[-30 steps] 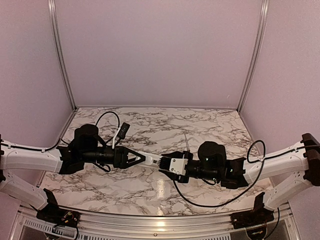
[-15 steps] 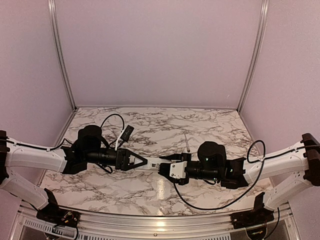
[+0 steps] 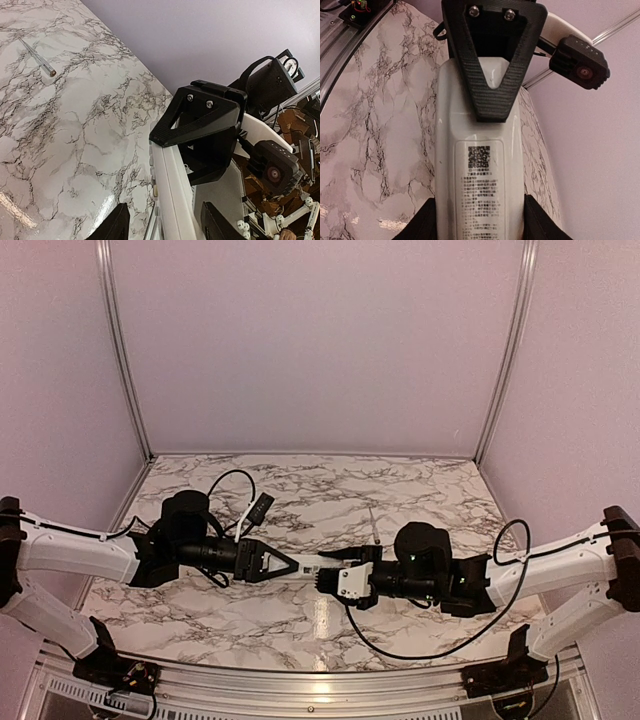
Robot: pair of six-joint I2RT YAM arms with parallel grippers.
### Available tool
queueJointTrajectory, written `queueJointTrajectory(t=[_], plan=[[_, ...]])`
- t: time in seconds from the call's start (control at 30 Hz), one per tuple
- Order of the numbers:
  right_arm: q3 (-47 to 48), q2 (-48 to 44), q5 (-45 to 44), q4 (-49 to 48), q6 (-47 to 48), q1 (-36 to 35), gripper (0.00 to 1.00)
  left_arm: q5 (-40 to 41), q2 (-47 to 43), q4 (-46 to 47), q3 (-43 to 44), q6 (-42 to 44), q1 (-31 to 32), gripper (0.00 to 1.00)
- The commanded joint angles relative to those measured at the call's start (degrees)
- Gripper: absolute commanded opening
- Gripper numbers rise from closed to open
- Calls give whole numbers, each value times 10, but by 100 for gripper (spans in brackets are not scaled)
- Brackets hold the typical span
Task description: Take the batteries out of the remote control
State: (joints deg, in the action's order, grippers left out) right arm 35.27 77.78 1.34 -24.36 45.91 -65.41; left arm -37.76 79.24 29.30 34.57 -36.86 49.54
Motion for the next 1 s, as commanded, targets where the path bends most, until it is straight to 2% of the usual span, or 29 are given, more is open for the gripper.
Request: queueJointTrajectory(t=[0.0, 0.3, 0.73, 0.97], plan=[[27, 6, -11, -1, 11, -6, 0, -13, 8, 8, 18, 6, 5, 52], [28, 11, -38, -8, 19, -5, 0, -13, 10, 5, 21, 7, 10, 51], [30, 20, -44, -16, 24, -5, 0, -14, 16, 2, 25, 8, 11, 38], [30, 21, -48, -20, 24, -5, 0, -14, 17, 1, 26, 9, 12, 38]])
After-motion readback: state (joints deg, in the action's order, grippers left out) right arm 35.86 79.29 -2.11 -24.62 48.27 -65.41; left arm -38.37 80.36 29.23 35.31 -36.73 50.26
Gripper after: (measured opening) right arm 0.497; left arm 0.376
